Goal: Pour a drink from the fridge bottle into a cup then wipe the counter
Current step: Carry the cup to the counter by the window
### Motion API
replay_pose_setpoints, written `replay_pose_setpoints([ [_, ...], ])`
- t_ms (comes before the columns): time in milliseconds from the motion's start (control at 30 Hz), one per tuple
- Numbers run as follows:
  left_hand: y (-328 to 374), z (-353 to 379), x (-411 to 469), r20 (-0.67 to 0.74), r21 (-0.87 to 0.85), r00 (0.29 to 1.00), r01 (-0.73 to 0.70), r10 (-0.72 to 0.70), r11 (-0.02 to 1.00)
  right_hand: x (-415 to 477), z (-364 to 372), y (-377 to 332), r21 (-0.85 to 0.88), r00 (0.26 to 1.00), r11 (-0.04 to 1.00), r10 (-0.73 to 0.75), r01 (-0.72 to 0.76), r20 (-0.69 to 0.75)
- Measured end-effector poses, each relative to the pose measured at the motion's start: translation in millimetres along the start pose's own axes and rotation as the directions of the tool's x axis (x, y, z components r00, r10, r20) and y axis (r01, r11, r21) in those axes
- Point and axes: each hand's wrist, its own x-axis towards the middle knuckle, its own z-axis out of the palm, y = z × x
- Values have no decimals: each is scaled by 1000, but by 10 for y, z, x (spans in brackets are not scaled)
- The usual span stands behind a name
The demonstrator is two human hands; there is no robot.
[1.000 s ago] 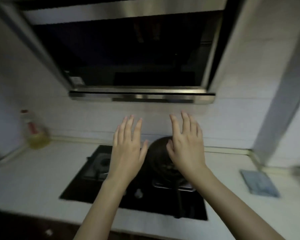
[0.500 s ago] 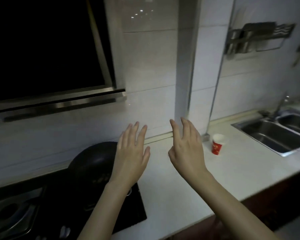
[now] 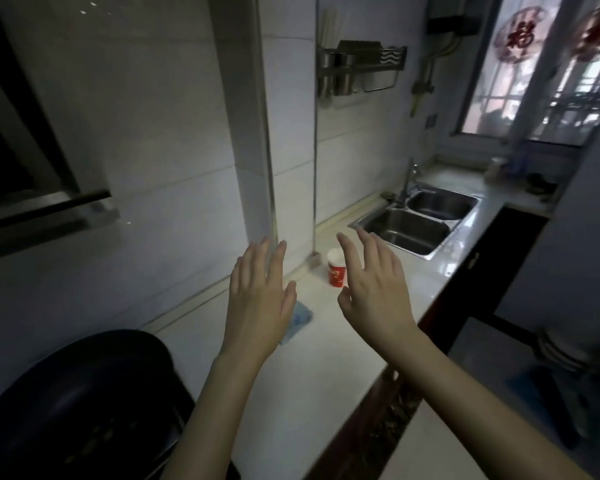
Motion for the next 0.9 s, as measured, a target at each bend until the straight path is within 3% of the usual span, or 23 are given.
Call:
replay_pose_setpoints([
  [333, 645, 645, 590, 81, -68, 995, -49, 55, 996, 244, 187, 984, 18, 991, 993, 120, -119, -65],
  [733, 1863, 1571, 1518, 38, -40, 999, 35, -33, 999, 960, 469, 2812, 3, 997, 997, 80, -80, 1],
  [900, 2154, 1822, 1748, 56, -17, 996, 63, -62, 998, 1240, 667, 3213, 54, 999, 998, 29, -28, -18],
])
